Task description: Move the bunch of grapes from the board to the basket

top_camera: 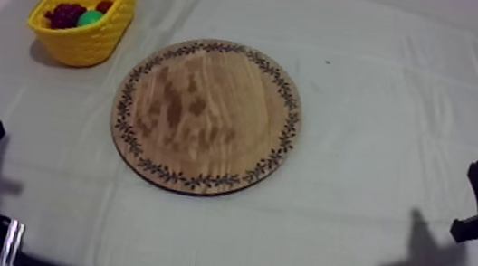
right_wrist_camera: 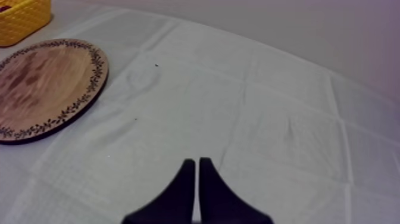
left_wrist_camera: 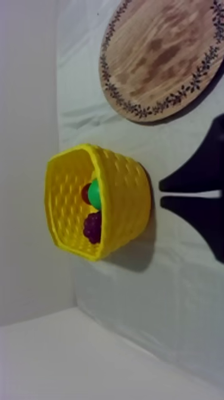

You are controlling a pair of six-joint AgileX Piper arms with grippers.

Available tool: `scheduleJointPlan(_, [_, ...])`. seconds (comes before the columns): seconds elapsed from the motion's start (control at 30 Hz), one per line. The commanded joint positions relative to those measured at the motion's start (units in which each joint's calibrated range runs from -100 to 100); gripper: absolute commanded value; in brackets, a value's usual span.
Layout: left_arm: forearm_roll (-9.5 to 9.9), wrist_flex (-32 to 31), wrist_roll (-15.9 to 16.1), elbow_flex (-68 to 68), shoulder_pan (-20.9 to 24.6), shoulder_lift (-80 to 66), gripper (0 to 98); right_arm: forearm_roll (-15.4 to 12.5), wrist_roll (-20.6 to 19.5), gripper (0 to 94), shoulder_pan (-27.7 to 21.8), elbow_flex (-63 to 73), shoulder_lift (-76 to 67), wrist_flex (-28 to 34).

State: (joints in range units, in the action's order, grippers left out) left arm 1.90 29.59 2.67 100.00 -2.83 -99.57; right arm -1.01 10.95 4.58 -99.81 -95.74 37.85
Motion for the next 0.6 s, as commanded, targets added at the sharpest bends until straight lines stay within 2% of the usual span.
scheduleJointPlan(0.0, [0.07,0.08,-0.36,-0.02,0.02,-0.18,0.0,0.01,-0.01,0.4,0.02,0.03,-0.01,-0.03])
scheduleJointPlan(0.27, [0.12,0.15,-1.74,0.00,0.04,-0.42,0.0,0.01,0.01,0.4,0.02,0.03,-0.01,-0.03])
scheduleJointPlan(0.57, [0.40,2.48,-0.80,-0.06,0.04,-0.43,0.0,0.01,0.01,0.4,0.02,0.03,-0.01,-0.03])
